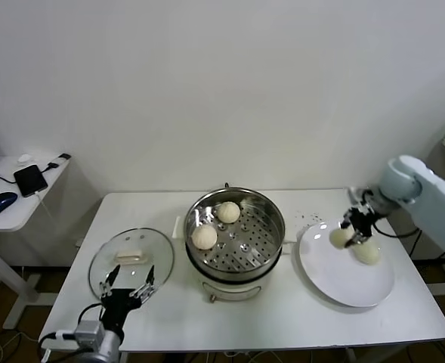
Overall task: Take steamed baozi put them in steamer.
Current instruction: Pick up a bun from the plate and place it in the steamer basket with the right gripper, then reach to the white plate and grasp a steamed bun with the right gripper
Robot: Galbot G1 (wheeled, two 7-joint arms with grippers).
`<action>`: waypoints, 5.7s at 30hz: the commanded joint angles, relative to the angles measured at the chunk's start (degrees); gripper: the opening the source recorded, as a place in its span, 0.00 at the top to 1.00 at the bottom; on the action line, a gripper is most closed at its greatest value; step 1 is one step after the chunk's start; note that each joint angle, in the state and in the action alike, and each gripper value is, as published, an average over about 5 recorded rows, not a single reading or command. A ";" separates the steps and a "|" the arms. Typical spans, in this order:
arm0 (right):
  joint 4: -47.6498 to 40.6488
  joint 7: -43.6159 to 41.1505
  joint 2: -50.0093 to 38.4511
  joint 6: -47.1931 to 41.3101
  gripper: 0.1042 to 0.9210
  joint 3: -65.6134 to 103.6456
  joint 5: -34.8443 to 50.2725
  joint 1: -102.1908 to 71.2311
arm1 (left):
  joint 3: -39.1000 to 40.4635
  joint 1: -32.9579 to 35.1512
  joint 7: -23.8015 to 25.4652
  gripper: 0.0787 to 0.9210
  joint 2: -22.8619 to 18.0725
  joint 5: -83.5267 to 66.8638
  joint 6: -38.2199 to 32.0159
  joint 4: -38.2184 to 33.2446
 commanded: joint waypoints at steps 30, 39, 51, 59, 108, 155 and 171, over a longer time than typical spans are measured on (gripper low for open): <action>1.83 15.65 29.38 54.91 0.50 -37.44 -0.99 21.96 | 1.00 0.48 -1.91 0.12 -1.20 2.03 -1.63 -1.32; 1.51 15.02 32.08 55.16 0.50 -36.29 -4.67 18.66 | 0.17 0.25 -1.87 0.12 -0.90 1.31 -1.54 -1.31; 3.86 13.61 31.97 52.02 0.50 -38.01 -1.34 19.18 | 0.44 -0.22 -1.84 0.12 -0.90 1.26 -1.55 -0.98; 4.99 12.10 30.49 47.89 0.29 -35.19 -0.83 21.00 | 0.65 -0.13 -1.80 0.12 -0.95 1.34 -1.49 -1.17; -21.97 -1.12 2.66 18.26 0.12 21.09 -14.98 -19.59 | -0.31 3.59 2.43 0.12 0.34 -8.65 -0.41 -2.55; -34.70 5.38 12.15 26.36 0.12 24.86 -30.58 -19.59 | -1.09 0.95 2.43 0.12 0.54 -8.60 -0.20 1.62; -34.02 5.41 11.65 25.66 0.32 25.17 -29.01 -19.53 | -0.89 0.69 2.38 0.12 0.48 -7.97 -0.33 2.12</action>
